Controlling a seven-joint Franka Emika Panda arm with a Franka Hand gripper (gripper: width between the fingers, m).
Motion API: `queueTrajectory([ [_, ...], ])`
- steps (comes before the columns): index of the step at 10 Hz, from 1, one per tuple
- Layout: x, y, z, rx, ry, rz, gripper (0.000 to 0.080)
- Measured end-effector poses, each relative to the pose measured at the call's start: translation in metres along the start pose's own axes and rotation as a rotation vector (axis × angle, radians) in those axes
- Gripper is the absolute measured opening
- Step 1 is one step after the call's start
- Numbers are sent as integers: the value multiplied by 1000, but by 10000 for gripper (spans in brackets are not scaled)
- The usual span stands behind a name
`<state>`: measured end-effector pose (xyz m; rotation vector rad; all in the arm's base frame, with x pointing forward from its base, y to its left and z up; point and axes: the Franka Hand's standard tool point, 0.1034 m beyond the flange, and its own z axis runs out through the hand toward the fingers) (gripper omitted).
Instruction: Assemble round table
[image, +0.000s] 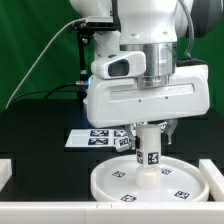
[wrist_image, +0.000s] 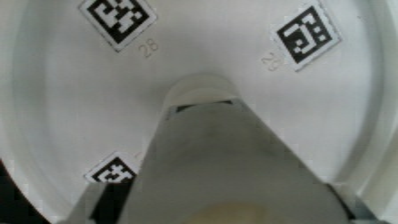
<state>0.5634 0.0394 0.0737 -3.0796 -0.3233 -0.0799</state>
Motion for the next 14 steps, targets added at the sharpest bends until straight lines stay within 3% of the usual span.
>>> queueTrajectory([
  [4,3,2,1,-8,37,395,401],
  [7,0,6,2,50,47,974,402],
  [10,-3,8,3,82,48,1351,403],
  [12,-2,7,2,77,49,1256,411],
  [13,3,3,-2,70,40,1103,588],
  [14,5,-2,-4,57,54,886,588],
])
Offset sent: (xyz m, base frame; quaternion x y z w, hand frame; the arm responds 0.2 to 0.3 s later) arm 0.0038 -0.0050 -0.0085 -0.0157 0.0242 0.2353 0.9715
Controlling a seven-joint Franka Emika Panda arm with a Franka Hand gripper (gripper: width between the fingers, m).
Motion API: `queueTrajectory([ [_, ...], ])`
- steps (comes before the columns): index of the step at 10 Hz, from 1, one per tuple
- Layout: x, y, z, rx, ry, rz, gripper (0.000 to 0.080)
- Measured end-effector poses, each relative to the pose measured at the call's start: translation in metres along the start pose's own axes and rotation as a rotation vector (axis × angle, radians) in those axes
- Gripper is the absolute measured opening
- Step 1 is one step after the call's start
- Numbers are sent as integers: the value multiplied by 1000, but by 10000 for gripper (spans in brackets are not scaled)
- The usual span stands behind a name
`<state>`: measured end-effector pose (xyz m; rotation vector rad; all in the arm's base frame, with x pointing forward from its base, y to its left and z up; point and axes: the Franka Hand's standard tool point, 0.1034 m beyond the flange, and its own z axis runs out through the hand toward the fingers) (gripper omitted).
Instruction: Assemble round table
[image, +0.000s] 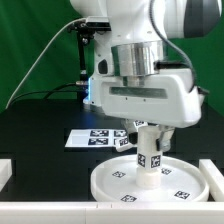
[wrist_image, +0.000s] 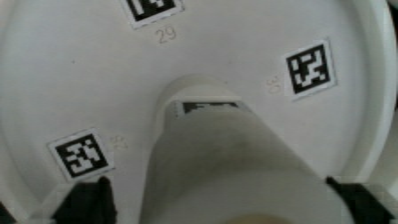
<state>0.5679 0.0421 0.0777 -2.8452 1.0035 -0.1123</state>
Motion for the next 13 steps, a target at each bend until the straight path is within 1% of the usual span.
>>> queueTrajectory([
  [1,-2,-1,1,1,-4,-119,637],
  [2,-1,1,1,-2,-3,-133,646],
  [4,-1,2,1,-5,-2,-303,648],
  [5,0,3,2,-19,1,-476,648],
  [6,2,6,3,-42,7,-726,648],
  [7,-1,6,3,-61,2,-963,648],
  [8,-1,7,3,-64,1,-1033,648],
  [9,-1,7,4,-64,1,-1009,602],
  [10,-1,7,4,-65,1,-996,602],
  [11,-1,7,4,-64,1,-990,424],
  [12,-1,7,4,-62,3,-906,424],
  [13,-1,7,5,-61,5,-824,406],
])
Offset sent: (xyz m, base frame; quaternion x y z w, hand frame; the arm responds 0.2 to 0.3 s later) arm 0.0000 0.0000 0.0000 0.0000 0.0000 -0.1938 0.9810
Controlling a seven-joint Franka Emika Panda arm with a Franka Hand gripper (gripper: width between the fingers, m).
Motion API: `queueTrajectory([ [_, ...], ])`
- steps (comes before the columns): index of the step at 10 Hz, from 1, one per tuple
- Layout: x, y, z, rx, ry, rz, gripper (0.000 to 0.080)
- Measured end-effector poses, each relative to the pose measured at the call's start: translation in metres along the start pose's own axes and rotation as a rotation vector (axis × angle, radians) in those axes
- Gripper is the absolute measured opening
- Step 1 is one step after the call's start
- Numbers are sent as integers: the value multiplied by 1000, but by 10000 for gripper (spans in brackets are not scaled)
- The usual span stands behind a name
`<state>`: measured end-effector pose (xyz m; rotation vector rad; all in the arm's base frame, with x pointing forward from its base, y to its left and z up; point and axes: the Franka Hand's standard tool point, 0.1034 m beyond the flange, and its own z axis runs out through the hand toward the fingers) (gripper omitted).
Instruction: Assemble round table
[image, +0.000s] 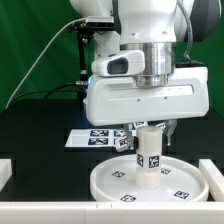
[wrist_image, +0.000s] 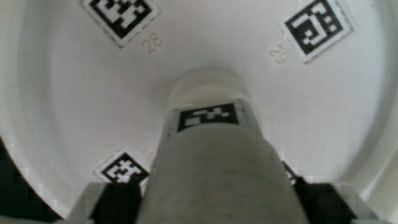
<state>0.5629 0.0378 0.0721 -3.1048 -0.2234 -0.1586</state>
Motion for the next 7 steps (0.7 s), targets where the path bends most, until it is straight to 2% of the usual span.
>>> queueTrajectory([
  [2,3,1,1,-5,31,149,406],
  [5,2,1,1,-7,33,595,406],
  [6,1,1,2,-2,38,771,406],
  [7,-1,1,2,15,37,923,406],
])
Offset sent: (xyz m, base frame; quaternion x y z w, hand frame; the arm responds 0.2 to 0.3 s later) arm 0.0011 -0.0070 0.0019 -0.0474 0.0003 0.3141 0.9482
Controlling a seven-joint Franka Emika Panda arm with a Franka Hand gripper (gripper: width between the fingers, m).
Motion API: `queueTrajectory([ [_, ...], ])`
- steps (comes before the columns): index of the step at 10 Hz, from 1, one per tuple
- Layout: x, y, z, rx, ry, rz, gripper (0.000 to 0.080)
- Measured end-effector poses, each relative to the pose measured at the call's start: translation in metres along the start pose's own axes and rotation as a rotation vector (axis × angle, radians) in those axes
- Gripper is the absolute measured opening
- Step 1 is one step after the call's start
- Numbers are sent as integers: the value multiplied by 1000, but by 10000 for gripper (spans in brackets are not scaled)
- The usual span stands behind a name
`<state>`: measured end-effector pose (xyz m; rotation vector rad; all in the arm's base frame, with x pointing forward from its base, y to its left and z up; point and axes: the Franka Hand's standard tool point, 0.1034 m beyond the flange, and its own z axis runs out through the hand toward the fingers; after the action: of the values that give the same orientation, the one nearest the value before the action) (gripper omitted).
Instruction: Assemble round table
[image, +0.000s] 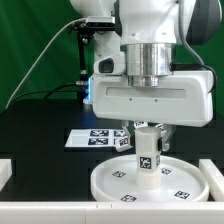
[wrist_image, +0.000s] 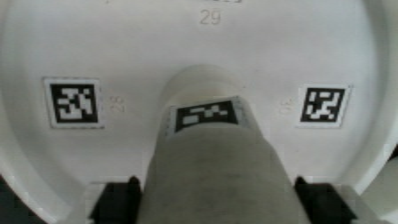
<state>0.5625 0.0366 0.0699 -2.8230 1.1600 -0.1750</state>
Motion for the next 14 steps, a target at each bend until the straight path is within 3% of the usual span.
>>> queueTrajectory([
  [2,-2,1,0,19,-26,331,406],
  [4,-2,2,0,21,-31,384,406],
  [6,-3,2,1,21,-30,325,595],
  [9,-8,-4,-1,22,-43,-236,646],
  [12,-8,-4,-1,29,-22,-407,649],
  [14,-3,-1,-2,9,-6,-783,649],
])
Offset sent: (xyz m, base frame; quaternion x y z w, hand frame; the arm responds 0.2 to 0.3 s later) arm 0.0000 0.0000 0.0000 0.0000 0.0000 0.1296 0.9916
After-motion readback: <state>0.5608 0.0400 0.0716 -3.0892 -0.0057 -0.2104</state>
